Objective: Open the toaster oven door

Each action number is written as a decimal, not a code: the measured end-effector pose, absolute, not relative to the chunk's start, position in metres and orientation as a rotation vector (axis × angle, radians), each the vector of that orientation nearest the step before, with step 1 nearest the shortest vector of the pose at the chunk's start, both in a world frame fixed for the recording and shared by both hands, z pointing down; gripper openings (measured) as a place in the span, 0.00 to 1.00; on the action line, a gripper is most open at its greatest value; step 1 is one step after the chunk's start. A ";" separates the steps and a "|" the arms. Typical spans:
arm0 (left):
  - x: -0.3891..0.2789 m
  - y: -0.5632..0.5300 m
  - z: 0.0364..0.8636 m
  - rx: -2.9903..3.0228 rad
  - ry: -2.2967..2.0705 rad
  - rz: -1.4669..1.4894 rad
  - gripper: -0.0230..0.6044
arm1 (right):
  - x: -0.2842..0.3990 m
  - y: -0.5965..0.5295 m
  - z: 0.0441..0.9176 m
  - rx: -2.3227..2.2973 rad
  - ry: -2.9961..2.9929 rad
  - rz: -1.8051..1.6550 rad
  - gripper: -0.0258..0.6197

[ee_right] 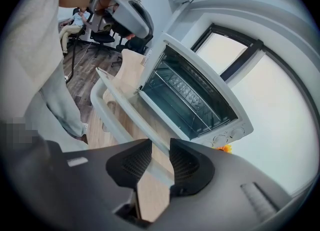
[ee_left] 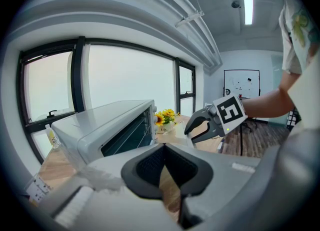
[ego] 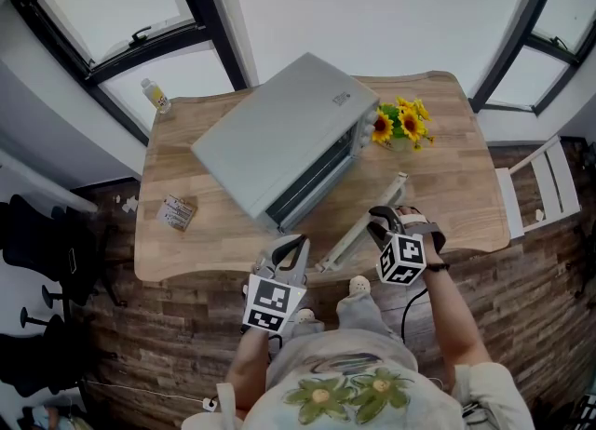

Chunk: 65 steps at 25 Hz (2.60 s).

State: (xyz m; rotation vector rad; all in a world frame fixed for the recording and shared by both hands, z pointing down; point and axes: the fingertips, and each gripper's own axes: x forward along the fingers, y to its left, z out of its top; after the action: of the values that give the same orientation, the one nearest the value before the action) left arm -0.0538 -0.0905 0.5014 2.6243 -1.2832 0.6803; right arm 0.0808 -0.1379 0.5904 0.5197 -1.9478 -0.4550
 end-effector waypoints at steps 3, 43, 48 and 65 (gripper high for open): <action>-0.053 -0.090 0.502 2.622 -1.281 0.683 0.04 | 0.082 -0.137 0.593 0.515 -1.944 -0.451 0.21; -0.047 -0.086 0.511 2.593 -1.281 0.699 0.04 | 0.101 -0.118 0.638 0.417 -1.899 -0.361 0.23; -0.046 -0.086 0.511 2.588 -1.284 0.704 0.04 | 0.104 -0.115 0.647 0.399 -1.891 -0.343 0.23; -0.045 -0.087 0.516 2.575 -1.282 0.729 0.04 | 0.111 -0.107 0.677 0.338 -1.871 -0.280 0.25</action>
State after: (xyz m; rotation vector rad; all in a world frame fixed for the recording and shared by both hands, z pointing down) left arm -0.0454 -0.0869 0.5158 2.5751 -1.2821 0.7293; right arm 0.1106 -0.1070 0.6770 0.3376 -1.8712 -0.2804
